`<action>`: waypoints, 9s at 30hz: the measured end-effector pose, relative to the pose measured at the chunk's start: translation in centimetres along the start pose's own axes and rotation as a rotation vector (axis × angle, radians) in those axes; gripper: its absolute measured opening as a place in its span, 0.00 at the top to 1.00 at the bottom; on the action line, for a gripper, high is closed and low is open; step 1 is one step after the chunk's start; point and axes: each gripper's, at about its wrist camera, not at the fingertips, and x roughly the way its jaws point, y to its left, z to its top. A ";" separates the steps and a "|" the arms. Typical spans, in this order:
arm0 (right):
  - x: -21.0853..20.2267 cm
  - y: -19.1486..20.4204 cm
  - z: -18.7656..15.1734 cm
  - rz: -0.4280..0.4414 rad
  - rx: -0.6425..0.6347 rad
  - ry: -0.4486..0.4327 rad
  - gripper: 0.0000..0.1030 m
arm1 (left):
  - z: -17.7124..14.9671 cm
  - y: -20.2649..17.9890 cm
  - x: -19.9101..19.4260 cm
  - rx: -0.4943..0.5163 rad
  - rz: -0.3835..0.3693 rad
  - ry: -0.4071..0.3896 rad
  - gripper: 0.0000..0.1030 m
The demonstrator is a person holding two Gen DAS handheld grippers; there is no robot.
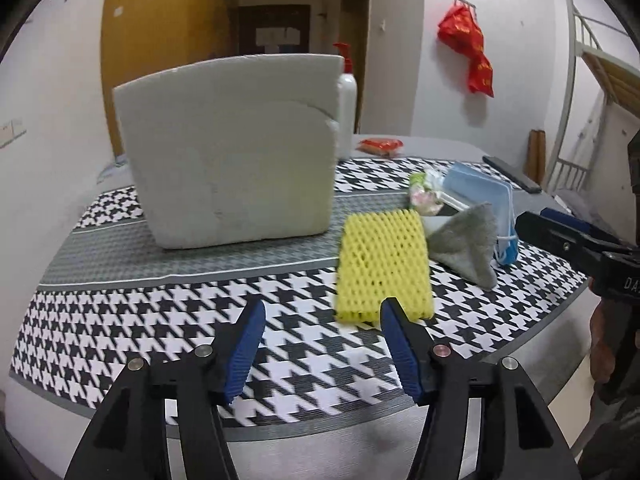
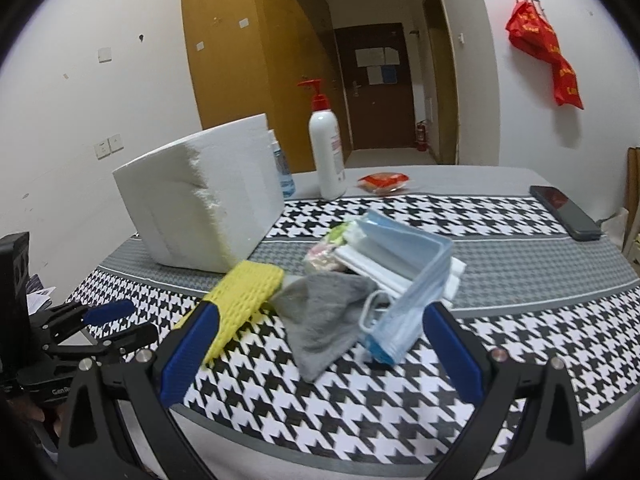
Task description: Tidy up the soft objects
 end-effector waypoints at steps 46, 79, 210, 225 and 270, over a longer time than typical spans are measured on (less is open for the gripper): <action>5.5 -0.8 -1.0 0.014 0.019 0.229 0.80 | 3.3 -4.2 6.9 0.089 -0.082 0.162 0.53; -1.7 -0.2 1.6 0.186 0.104 0.087 0.89 | 3.6 -0.8 -2.6 0.011 -0.063 -0.076 0.80; 1.8 7.0 19.3 0.164 -0.087 -0.098 0.89 | 16.4 9.0 -3.8 -0.044 0.171 -0.304 0.04; 5.3 11.2 21.7 0.246 -0.136 -0.085 0.89 | 14.7 11.3 -4.9 -0.059 0.207 -0.319 0.04; 10.5 15.7 19.5 0.159 -0.214 0.036 0.00 | 11.0 14.5 -6.3 -0.147 0.219 -0.291 0.04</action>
